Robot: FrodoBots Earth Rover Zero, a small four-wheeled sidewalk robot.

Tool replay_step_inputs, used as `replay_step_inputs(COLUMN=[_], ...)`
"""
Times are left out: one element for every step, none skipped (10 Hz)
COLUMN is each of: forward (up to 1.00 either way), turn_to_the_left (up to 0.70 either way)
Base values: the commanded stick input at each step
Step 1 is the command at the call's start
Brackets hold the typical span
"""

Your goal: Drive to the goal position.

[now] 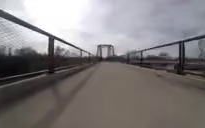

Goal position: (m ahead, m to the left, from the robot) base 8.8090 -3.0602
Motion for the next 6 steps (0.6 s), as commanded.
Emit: replay_step_inputs(forward=[1.00,1.00,1.00,1.00,1.00,1.00], turn_to_the_left=[0.00,0.00,0.00,0.00,0.00,0.00])
